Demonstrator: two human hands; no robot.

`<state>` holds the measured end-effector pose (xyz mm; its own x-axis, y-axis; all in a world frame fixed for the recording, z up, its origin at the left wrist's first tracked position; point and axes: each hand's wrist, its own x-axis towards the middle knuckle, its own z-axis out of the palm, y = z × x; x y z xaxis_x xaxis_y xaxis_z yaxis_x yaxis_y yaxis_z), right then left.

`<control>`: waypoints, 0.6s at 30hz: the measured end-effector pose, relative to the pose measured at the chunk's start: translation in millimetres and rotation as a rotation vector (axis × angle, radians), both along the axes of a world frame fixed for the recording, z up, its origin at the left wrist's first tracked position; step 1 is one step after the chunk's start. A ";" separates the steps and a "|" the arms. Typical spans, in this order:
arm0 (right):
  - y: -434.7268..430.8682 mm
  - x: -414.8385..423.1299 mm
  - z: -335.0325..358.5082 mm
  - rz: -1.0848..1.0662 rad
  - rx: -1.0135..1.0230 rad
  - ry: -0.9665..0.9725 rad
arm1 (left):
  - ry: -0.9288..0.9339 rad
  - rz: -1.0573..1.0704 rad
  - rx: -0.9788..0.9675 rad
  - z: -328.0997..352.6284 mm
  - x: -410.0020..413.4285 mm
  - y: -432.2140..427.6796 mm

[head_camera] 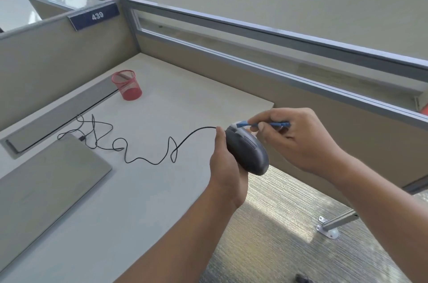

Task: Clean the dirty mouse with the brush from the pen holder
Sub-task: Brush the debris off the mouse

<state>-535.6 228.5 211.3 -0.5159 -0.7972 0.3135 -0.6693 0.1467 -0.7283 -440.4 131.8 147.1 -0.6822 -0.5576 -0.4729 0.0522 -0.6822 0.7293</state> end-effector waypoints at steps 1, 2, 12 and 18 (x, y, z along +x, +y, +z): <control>-0.2 -1.1 0.8 0.005 0.011 0.021 | -0.005 -0.002 0.001 0.2 0.8 0.4; 1.5 -2.3 1.1 0.015 0.034 0.044 | -0.004 -0.001 -0.001 0.4 1.5 0.1; -2.6 2.7 13.6 0.041 0.094 0.119 | -0.042 0.025 -0.006 10.0 8.3 2.8; 3.6 7.1 23.0 0.048 0.125 0.084 | -0.077 0.019 -0.007 10.0 11.8 3.2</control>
